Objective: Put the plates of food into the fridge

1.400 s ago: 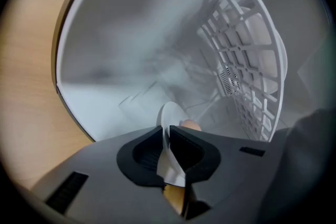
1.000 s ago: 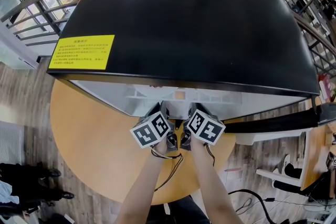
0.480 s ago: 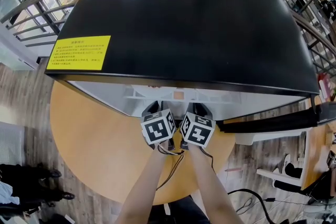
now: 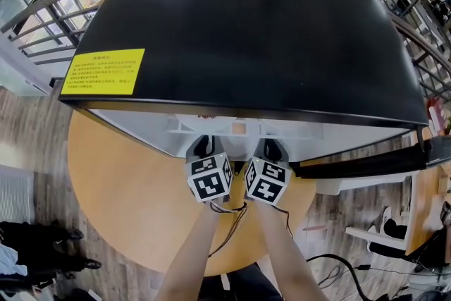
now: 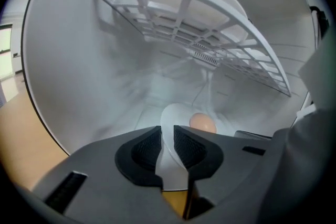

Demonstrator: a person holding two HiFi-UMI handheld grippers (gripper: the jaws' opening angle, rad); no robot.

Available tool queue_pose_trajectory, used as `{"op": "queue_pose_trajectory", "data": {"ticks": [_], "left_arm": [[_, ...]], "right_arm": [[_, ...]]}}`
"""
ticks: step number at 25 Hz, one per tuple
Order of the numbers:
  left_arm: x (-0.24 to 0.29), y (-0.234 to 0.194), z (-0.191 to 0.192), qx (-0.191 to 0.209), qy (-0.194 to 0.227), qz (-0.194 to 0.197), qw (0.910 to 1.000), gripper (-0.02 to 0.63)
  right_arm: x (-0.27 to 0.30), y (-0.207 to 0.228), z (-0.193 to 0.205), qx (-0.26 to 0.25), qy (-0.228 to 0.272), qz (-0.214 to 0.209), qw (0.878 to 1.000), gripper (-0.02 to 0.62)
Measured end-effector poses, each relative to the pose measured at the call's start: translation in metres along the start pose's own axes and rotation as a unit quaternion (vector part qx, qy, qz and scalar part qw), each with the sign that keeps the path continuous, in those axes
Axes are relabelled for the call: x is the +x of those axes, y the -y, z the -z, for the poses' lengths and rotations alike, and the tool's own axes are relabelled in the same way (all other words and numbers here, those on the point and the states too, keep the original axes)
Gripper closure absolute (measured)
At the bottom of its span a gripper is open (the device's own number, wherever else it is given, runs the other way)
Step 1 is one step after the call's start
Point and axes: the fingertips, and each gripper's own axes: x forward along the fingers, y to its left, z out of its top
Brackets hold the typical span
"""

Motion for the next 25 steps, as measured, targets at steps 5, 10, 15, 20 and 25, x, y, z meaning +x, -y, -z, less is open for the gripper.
{"op": "queue_pose_trajectory", "data": {"ticks": [5,10,15,20,25], "left_arm": [[0.004,-0.006,0.009,0.044,-0.041,-0.030,0.9977,0.532],[0.005,-0.006,0.004,0.143,-0.051,-0.081,0.9852,0.534],[-0.001,-0.005,-0.006,0.153,-0.004,-0.069,0.9857,0.579],[-0.018,0.000,-0.009,0.142,0.024,-0.040,0.9888,0.598],[-0.052,0.014,-0.016,0.114,0.051,0.000,0.9921,0.598]], "right_arm": [[-0.002,-0.014,-0.002,-0.017,0.009,-0.035,0.999,0.565],[-0.001,-0.017,-0.002,-0.020,0.005,-0.039,0.999,0.565],[-0.002,-0.017,-0.002,-0.020,0.011,-0.040,0.999,0.565],[-0.014,-0.015,-0.008,-0.010,0.026,-0.042,0.999,0.565],[-0.051,-0.018,-0.030,-0.002,0.067,-0.052,0.996,0.569]]}}
